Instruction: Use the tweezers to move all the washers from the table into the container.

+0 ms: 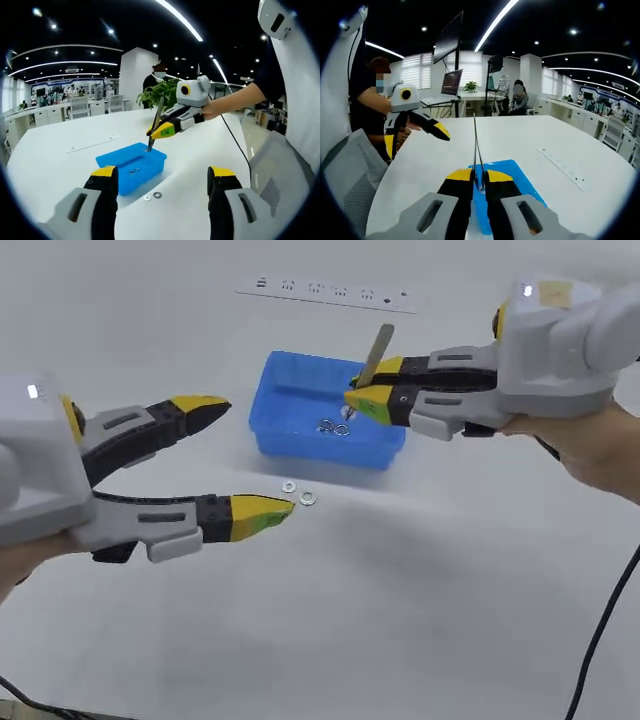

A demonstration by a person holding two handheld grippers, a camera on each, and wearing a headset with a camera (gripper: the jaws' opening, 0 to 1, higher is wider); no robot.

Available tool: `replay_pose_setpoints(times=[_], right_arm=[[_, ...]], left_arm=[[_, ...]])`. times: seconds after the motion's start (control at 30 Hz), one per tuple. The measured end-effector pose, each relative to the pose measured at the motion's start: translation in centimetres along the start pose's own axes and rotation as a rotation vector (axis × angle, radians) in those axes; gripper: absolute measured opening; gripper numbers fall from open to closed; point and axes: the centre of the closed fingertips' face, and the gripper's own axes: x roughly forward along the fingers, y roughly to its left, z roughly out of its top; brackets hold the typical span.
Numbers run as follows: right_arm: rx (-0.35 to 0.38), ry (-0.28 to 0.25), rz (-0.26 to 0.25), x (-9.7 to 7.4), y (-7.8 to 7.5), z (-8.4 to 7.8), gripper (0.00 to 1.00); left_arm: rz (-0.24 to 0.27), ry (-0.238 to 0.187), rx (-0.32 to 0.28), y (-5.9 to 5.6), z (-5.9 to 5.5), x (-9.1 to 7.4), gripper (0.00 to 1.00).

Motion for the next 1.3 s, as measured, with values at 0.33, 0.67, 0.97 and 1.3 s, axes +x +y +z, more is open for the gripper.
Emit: replay_pose_setpoints(times=[0.33, 0.67, 0.97, 1.3], right_arm=[[0.091, 0.014, -0.049, 3.4, -4.4, -2.9, 0.09], [0.083, 0.126, -0.038, 5.1, -3.9, -6.8, 0.10], [0.074, 0.143, -0.056, 4.3, -3.8, -7.3, 0.10], [0.077, 0.168, -0.051, 3.8, -3.1, -7.6, 0.10]], left_arm=[[0.040, -0.025, -0.087, 0.8, 0.3, -0.5, 0.96], [0.072, 0.008, -0.107, 0.5, -1.2, -1.2, 0.98], [0.104, -0.021, -0.144, 0.2, -1.0, -1.1, 0.97], [0.103, -0.012, -0.153, -0.3, -1.4, -1.2, 0.97]])
